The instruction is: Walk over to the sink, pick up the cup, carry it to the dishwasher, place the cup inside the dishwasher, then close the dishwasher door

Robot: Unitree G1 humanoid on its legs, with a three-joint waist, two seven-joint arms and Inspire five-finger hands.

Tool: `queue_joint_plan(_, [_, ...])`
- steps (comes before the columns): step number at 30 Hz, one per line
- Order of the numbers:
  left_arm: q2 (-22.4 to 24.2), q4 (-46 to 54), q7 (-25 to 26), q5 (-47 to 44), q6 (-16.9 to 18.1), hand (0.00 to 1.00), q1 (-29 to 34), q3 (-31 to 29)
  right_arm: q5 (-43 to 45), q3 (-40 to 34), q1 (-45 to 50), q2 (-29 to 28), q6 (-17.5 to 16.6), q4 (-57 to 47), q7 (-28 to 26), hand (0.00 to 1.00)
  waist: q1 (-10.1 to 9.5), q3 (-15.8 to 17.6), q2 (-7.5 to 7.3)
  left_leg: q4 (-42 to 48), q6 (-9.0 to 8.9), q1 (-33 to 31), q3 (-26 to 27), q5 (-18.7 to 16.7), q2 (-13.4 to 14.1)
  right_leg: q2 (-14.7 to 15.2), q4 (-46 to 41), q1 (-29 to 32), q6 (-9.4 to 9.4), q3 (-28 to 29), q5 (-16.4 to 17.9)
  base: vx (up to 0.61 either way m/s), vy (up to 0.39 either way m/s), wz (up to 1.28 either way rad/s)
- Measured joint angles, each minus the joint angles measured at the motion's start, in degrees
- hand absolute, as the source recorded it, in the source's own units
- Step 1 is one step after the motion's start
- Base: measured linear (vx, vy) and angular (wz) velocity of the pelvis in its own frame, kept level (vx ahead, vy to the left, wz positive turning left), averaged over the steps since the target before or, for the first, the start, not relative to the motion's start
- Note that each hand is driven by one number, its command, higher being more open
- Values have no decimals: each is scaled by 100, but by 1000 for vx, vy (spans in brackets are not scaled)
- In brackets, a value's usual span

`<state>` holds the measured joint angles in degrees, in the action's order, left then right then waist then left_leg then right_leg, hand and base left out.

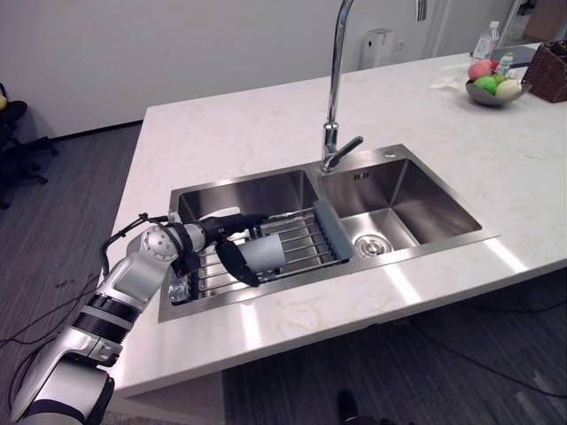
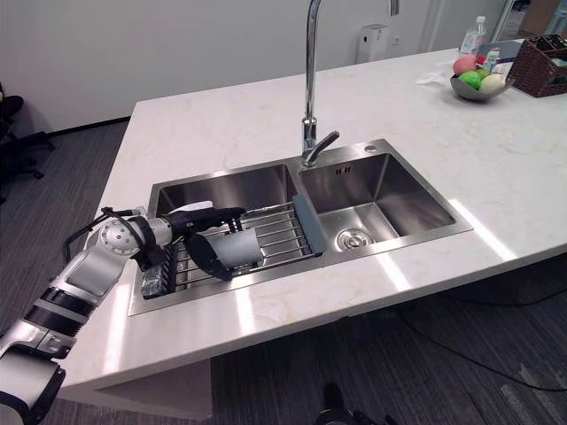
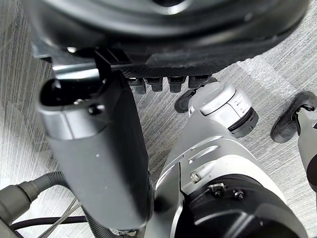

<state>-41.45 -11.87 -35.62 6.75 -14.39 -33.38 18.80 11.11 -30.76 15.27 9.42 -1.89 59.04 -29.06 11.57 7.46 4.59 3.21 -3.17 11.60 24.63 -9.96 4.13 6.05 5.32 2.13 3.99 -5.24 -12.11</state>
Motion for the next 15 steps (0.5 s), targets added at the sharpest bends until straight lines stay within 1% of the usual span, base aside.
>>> queue_joint_plan(4, [39, -18, 156, 0, 2, 100, 0, 11, 0, 23, -2, 6, 0, -11, 3, 100, 28, 10, 19, -1, 0, 4, 1, 0, -3, 2, 0, -2, 0, -1, 0, -24, -19, 0])
queue_joint_plan(7, [183, -195, 309, -6, -1, 100, -1, 11, 0, 25, -3, 7, 0, -18, 3, 100, 44, 18, 47, -2, -1, 3, 3, 0, -2, 0, 0, 0, -1, 1, 0, -36, -30, -1])
queue_joint_plan(9, [194, -223, 384, -12, -19, 100, -5, 10, 1, 27, -1, 11, 0, -19, 3, 100, 50, 23, 63, -3, -1, 3, 5, 0, -1, -1, 0, 2, -1, 2, 0, -18, -17, 0])
queue_joint_plan(15, [225, -261, 405, -143, -157, 100, -4, 13, 2, 103, -1, 80, 4, -19, 4, 100, 55, 9, 119, -8, -2, 6, 9, 0, -3, 0, 0, 2, -1, 3, 0, 0, 0, 0])
